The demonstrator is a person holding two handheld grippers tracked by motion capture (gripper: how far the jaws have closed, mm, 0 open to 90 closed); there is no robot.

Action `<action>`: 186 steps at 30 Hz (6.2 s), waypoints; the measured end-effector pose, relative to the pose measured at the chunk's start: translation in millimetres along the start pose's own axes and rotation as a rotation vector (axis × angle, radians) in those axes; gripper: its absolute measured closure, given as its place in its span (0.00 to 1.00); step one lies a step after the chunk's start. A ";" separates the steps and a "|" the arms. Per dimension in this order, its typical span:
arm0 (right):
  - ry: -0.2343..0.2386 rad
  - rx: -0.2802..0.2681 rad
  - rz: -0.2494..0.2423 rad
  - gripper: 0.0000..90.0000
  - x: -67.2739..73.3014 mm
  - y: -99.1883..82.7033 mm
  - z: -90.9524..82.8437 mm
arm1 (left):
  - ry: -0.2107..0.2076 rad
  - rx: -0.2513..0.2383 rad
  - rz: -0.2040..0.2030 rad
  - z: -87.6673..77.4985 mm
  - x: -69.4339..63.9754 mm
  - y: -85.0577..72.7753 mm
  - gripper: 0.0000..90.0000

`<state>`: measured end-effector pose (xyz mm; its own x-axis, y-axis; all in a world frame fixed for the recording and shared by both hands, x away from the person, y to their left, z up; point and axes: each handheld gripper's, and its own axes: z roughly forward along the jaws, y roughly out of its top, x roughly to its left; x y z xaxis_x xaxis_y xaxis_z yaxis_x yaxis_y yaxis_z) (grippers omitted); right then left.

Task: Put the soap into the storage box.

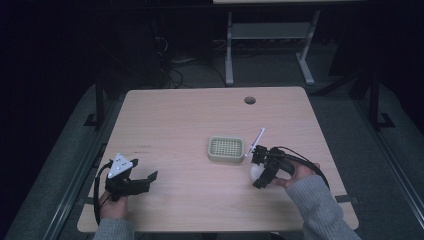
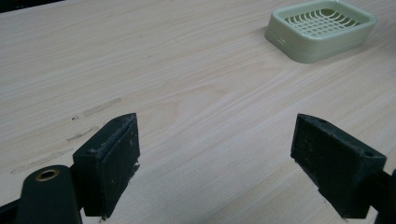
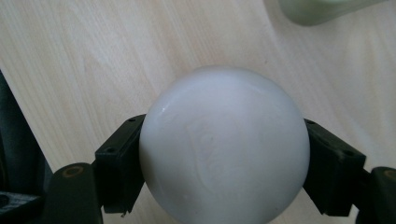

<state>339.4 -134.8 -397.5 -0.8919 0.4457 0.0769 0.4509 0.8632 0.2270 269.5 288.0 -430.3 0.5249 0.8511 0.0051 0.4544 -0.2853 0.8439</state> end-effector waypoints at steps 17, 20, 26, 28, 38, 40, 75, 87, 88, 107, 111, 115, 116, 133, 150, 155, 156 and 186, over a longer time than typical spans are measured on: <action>-0.011 0.004 -0.013 0.26 -11.7 26.9 -15.1 | -0.009 0.002 0.009 0.2 -1.8 0.9 0.17; -0.014 0.010 -0.024 0.26 -14.8 33.0 -16.8 | -0.008 0.003 0.008 0.4 -1.4 0.9 0.17; -0.014 0.017 -0.033 0.26 -18.5 42.6 -19.2 | -0.011 0.002 0.013 0.3 -2.3 1.3 0.17; -0.012 0.011 -0.033 0.26 -19.4 46.7 -20.8 | -0.011 0.001 0.013 0.1 -2.1 1.1 0.17; -0.012 0.014 -0.052 0.26 -25.6 66.7 -21.4 | -0.012 0.002 0.009 -0.1 -0.8 0.6 0.17; -0.015 0.016 -0.055 0.26 -26.8 70.3 -21.0 | -0.011 0.001 0.008 0.0 -0.9 0.6 0.17; -0.007 0.033 -0.082 0.26 -48.5 125.5 -11.7 | -0.008 -0.001 0.011 -1.1 0.0 0.4 0.17; -0.029 0.048 -0.086 0.26 -56.6 139.2 -9.1 | -0.010 -0.004 0.012 -1.1 -0.3 0.4 0.17; -0.027 0.048 -0.084 0.26 -57.4 140.2 -8.6 | -0.009 -0.007 0.012 -0.8 -0.4 0.3 0.17; -0.022 0.073 -0.048 0.26 -68.4 142.3 24.0 | -0.010 -0.004 0.011 -1.6 -0.6 0.0 0.17; -0.019 0.078 -0.053 0.26 -65.9 142.4 28.9 | -0.011 -0.004 0.015 -1.4 -1.3 0.3 0.17; -0.022 0.094 -0.057 0.26 -64.5 143.0 35.3 | -0.010 -0.004 0.014 -1.3 -1.4 0.3 0.17; -0.022 0.094 -0.058 0.26 -64.2 143.2 36.3 | -0.011 -0.005 0.014 -1.3 -1.4 0.3 0.17; -0.026 0.090 -0.058 0.26 -64.8 142.7 45.0 | -0.010 -0.008 0.009 -2.1 -0.8 0.1 0.17; -0.017 0.083 -0.053 0.25 -65.1 140.8 45.3 | -0.009 -0.009 0.011 -2.1 -0.9 0.6 0.17; -0.011 0.083 -0.052 0.22 -64.1 140.6 45.5 | -0.006 -0.010 0.011 -3.4 -0.9 0.1 0.17; -0.011 0.085 -0.055 0.22 -63.5 140.6 45.0 | -0.008 -0.008 0.014 -3.6 -1.1 0.0 0.17; -0.016 -0.009 0.008 0.20 -63.6 110.3 4.3 | -0.008 0.006 0.031 -2.4 -2.6 0.1 0.17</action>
<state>446.0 -66.9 -381.5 -0.8874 0.4566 0.0631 0.4579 0.8574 0.2351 266.5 286.8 -429.0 0.5449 0.8380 0.0270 0.4420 -0.3144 0.8401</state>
